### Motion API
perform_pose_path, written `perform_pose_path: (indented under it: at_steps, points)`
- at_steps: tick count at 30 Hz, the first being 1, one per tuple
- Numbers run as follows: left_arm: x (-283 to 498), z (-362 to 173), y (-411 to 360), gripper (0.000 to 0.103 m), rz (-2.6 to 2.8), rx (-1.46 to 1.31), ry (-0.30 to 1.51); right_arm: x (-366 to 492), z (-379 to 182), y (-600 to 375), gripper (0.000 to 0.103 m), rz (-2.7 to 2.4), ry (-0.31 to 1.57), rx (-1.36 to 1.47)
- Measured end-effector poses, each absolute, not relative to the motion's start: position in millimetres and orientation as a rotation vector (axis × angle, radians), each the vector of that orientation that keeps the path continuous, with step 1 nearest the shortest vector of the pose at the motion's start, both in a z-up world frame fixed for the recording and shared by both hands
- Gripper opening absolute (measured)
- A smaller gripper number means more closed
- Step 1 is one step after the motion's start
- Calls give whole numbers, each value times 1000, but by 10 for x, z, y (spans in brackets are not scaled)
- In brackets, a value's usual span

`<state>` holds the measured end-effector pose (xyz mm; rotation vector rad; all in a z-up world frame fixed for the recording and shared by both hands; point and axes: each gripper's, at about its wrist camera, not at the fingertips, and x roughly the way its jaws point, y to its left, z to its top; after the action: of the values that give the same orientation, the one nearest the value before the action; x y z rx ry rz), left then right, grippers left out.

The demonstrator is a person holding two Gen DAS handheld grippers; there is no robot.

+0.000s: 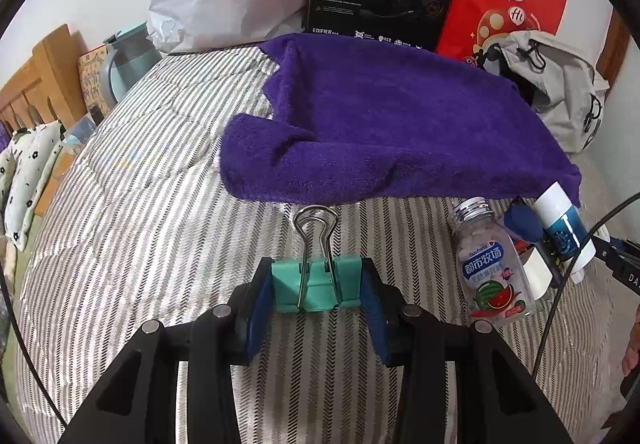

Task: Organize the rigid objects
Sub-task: 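Grasp the green binder clip with the left tool while the right tool grasps the white tape roll, then carry the tape roll onto the purple towel and release it while the left tool carries the clip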

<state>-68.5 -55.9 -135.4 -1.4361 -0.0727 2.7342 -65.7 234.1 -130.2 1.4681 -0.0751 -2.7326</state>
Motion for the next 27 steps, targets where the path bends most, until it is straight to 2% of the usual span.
perform_pose_path:
  at_steps: [15, 27]
  points:
    - [-838, -792, -717, 40, 2773, -1281, -107, -720, -773, 2395, 29, -2712, -140, 1334]
    - [-1363, -693, -662, 40, 2779, -1289, -116, -1723, -630, 2166, 29, -2652, -80, 1258]
